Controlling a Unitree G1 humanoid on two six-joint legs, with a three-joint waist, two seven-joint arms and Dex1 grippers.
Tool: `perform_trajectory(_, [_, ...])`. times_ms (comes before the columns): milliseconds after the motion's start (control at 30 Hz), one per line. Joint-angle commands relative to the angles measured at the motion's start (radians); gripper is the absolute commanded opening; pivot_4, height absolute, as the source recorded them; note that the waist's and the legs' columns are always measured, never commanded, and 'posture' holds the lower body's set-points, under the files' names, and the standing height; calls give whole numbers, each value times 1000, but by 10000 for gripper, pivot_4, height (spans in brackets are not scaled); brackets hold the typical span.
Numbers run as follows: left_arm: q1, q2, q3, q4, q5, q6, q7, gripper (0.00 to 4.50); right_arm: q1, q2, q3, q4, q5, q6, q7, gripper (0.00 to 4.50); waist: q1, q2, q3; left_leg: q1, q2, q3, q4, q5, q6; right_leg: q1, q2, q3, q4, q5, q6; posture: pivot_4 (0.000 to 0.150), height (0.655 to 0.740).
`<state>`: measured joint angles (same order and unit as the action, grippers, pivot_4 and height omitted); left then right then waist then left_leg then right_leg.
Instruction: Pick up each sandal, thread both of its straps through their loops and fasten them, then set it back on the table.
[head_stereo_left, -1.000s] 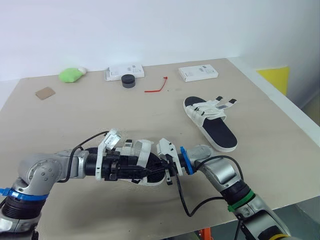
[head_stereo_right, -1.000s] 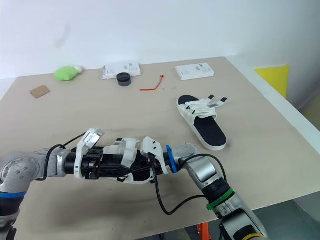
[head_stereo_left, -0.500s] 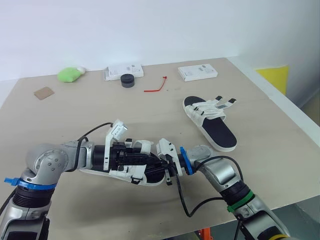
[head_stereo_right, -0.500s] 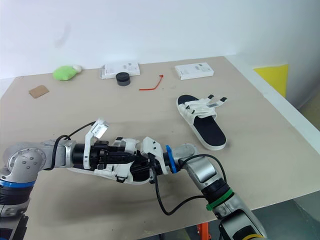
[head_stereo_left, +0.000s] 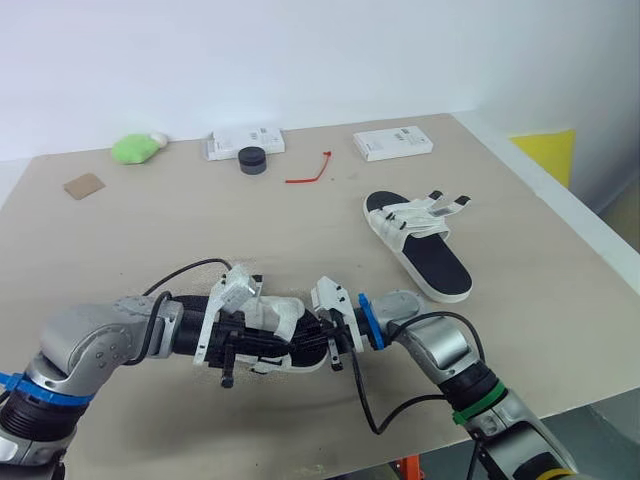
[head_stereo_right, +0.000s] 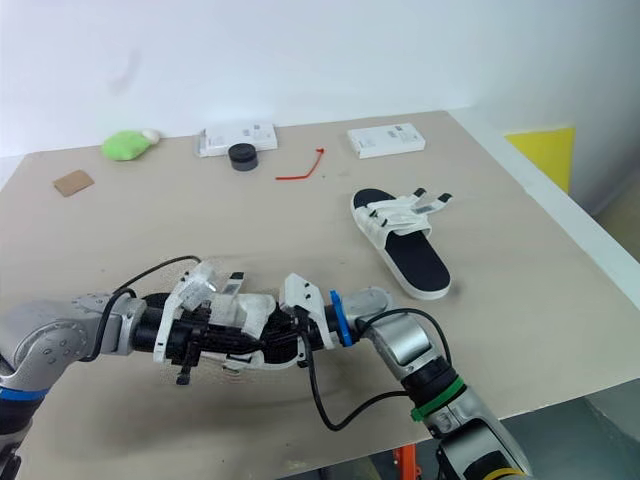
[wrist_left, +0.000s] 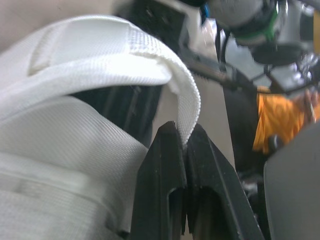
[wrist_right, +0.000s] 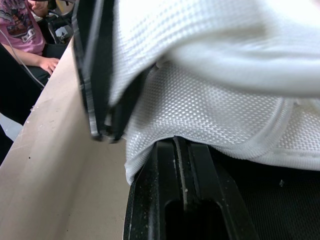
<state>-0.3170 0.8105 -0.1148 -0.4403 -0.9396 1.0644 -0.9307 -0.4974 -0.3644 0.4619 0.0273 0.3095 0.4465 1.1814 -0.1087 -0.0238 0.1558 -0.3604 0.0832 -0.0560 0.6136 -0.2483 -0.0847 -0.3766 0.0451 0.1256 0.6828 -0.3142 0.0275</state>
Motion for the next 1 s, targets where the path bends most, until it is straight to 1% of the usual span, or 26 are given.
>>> perform_trajectory(33, [38,41,-35,-46,42,-32,-52,100,44,-10,57,72,-64,43,-24,0,0,0,0,0,0,0,0,0,0,0,0,0,0,0,0,1500,7400])
perform_trajectory(100, [42,31,-28,-45,50,-47,-42,100,46,-10,57,69,-64,44,-24,0,0,0,0,0,0,1,-3,0,0,-2,0,1,0,-1,-1,1500,7400])
perform_trajectory(200, [15,-18,23,-17,4,-36,-6,100,45,-10,57,71,-66,43,-22,0,0,0,0,0,0,1,-4,0,0,-2,0,1,0,-1,-2,1500,7400])
perform_trajectory(233, [11,-27,36,-13,-8,-32,-2,2773,45,-10,57,71,-66,43,-22,0,0,0,0,0,0,1,-4,0,0,-2,0,1,0,-1,-2,1500,7400])
perform_trajectory(300, [0,-41,63,-8,-32,-21,6,9549,44,-9,56,73,-66,43,-22,0,0,0,0,0,0,1,-4,0,0,-2,0,1,0,-1,-2,1500,7400])
perform_trajectory(367, [-8,-46,78,-10,-27,-33,11,18971,44,-9,57,74,-67,41,-21,0,0,-1,0,0,0,1,-4,0,0,-2,0,1,0,-1,-2,1500,7400])
perform_trajectory(400, [-15,-44,88,-7,-29,-39,9,24441,43,-8,57,75,-67,41,-21,0,0,-1,0,0,0,0,-4,0,0,-2,0,0,0,-1,-1,1500,7400])
perform_trajectory(467, [-28,-41,104,-2,-36,-43,9,33563,42,-7,57,76,-66,41,-22,0,0,-1,0,0,0,0,-4,0,0,-2,0,0,0,-1,-1,1500,7400])
perform_trajectory(567, [-32,1,127,-24,-60,-45,-49,33563,42,-4,55,75,-62,43,-23,0,0,-1,1,0,0,0,-4,1,-1,-2,0,0,0,0,-1,1500,7400])
perform_trajectory(733, [15,118,179,-71,6,-162,-181,33563,44,-3,55,71,-61,45,-21,0,-1,-1,1,-1,0,1,-5,1,-2,-4,0,1,0,-1,-1,1500,7400])
perform_trajectory(900, [88,193,268,-36,73,-322,-323,33563,46,-3,55,65,-59,48,-17,0,-2,-2,1,-1,0,1,-9,3,-6,-6,0,1,0,-1,-2,1500,7400])
perform_trajectory(933, [130,203,307,-27,75,-343,-352,33563,48,-3,56,62,-59,48,-16,0,-3,-2,1,-1,0,1,-10,4,-6,-7,0,1,0,-1,-2,1500,7400])
perform_trajectory(1000, [264,221,379,-32,110,-414,-427,33563,52,-3,56,57,-57,50,-14,0,-7,-1,1,-1,0,2,-11,4,-6,-8,0,2,0,-2,-3,1500,7400])
